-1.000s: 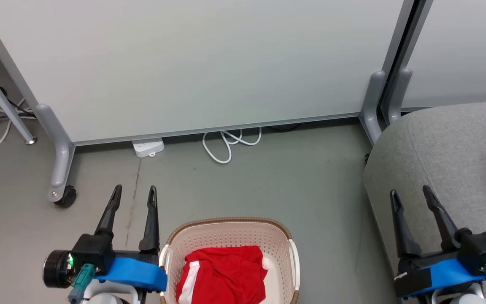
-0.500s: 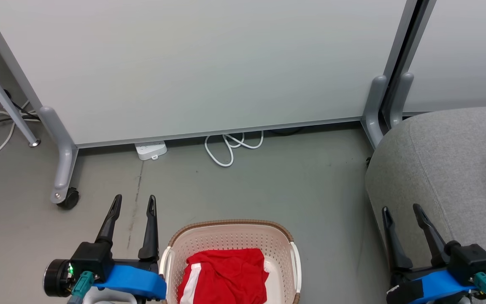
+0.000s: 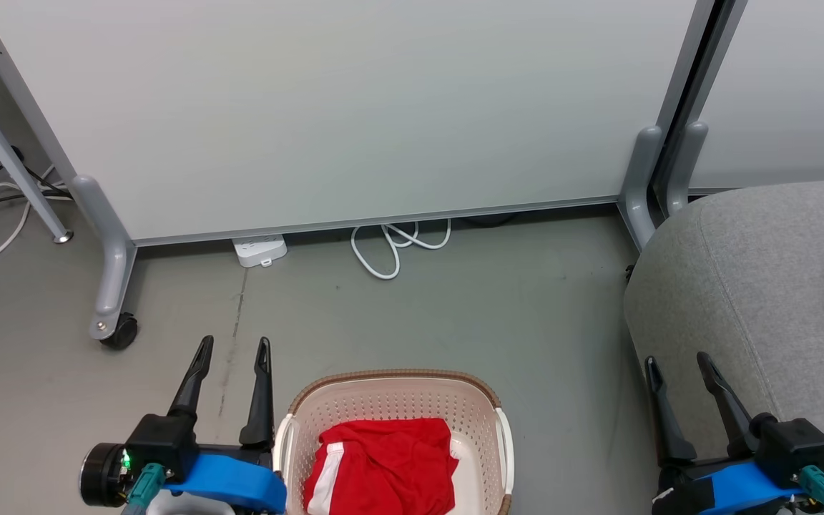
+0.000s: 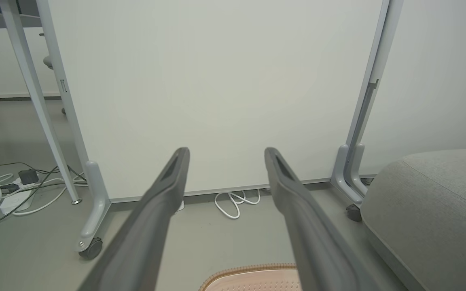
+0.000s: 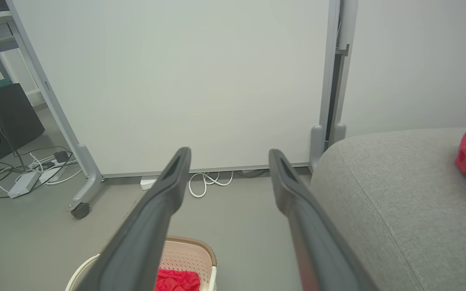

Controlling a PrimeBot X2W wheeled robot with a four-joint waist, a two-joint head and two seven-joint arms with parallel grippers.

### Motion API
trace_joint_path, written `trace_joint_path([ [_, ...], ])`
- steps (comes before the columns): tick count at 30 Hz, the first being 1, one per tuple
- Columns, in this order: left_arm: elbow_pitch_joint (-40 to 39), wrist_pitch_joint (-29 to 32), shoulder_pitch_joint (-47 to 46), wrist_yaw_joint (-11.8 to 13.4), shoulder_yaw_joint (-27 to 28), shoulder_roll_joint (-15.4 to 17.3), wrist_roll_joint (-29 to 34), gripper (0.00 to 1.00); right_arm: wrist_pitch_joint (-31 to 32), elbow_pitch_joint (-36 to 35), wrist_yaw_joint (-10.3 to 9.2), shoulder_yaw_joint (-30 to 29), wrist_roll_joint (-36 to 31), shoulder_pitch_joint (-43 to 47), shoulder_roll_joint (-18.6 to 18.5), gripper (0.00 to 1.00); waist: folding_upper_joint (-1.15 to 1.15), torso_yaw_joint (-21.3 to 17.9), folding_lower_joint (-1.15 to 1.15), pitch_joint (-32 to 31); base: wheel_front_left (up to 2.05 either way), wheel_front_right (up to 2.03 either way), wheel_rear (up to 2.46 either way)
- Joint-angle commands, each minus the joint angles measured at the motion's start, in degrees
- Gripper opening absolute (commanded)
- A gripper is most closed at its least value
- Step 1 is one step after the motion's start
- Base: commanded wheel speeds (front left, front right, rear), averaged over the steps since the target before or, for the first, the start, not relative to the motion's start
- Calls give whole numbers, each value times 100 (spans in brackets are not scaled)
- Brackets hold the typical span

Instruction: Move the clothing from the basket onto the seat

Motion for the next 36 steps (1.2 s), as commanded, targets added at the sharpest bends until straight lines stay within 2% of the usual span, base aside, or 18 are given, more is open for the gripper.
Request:
trace_joint_path([
  [1,0,-15,-35,-8,-29,-9,20,100,-4,7,1,3,20,35,20,100,0,-6,0,13,0,0,0],
  [8,184,-15,-440,-68,-306,-3,211,100,-4,-56,1,45,-16,-174,24,100,0,-89,0,219,0,0,0],
  [13,577,-15,-961,-101,-700,158,252,100,-4,-160,1,94,-6,-427,11,100,0,-265,0,528,0,0,0],
  [22,1593,-15,-2245,-95,-2026,722,-5,100,-3,-433,1,219,-2,-1139,-91,100,0,-698,0,1543,0,0,0],
  [31,2631,-15,-3319,-94,-3146,1152,-301,100,-3,-662,1,338,1,-1837,-101,100,0,-1073,0,2563,0,0,0],
  [36,3197,-16,-3839,-94,-3944,1365,-420,100,-3,-780,1,407,22,-2164,-76,100,0,-1250,0,3093,0,0,0],
])
